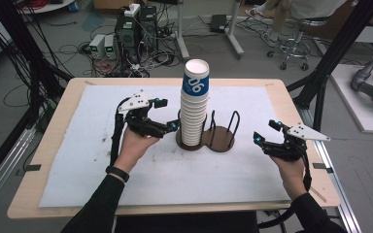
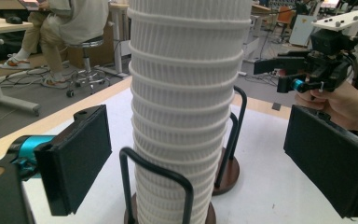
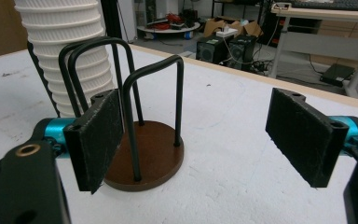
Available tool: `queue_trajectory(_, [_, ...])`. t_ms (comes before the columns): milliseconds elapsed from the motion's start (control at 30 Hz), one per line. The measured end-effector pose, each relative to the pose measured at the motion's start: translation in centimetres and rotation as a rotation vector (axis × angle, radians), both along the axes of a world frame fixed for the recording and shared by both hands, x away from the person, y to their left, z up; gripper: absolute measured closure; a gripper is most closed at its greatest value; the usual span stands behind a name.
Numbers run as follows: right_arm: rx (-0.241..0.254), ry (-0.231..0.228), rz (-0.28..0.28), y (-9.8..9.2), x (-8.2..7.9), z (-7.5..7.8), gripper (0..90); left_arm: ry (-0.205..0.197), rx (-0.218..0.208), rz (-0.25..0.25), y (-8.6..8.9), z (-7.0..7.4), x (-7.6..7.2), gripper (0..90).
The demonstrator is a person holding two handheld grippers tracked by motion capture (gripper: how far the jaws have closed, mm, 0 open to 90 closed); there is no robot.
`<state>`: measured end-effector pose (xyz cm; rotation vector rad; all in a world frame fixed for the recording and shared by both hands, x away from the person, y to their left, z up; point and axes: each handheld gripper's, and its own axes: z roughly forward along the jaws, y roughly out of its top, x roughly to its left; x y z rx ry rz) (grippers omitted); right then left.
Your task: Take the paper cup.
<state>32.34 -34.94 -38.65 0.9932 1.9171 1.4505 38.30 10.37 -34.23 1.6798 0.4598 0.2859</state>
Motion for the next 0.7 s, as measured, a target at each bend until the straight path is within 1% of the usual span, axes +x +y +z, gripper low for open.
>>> queue_trajectory(100, [0.000,-0.001,0.001,0.0,0.0,0.0,19.5,-0.005,-0.003,-0.005,-0.5,0.2,0.4,7.3])
queue_trajectory(167, [-0.002,-0.005,0.004,0.0,0.0,0.0,19.5,-0.008,0.000,-0.012,-0.9,0.4,0.8,7.3])
queue_trajectory(200, [-0.002,-0.007,0.003,0.0,0.0,0.0,19.5,-0.010,-0.002,-0.020,-1.5,0.6,1.1,7.3])
queue_trajectory(233, [-0.002,-0.007,0.003,0.0,0.0,0.0,19.5,-0.010,-0.002,-0.020,-1.5,0.6,1.1,7.3])
queue_trajectory(333, [0.000,-0.002,0.007,0.0,0.0,0.0,19.5,-0.013,0.000,-0.034,-2.4,1.0,1.7,7.3])
queue_trajectory(433, [-0.002,-0.005,0.008,0.0,-0.1,0.0,19.6,-0.013,0.002,-0.032,-2.7,1.1,2.0,7.3])
queue_trajectory(467, [-0.003,-0.005,0.009,0.0,-0.1,0.0,19.6,-0.010,-0.007,-0.045,-3.1,1.2,2.4,7.3])
queue_trajectory(567, [-0.001,-0.004,0.010,0.0,-0.1,0.0,19.5,-0.007,-0.012,-0.049,-3.4,1.3,2.7,7.3])
queue_trajectory(600, [-0.001,-0.004,0.012,0.0,-0.1,0.0,19.5,-0.008,-0.014,-0.062,-3.7,1.4,3.0,7.3])
queue_trajectory(700, [-0.002,-0.004,0.014,0.0,-0.1,0.0,19.6,-0.005,-0.009,-0.060,-4.1,1.4,3.2,6.7])
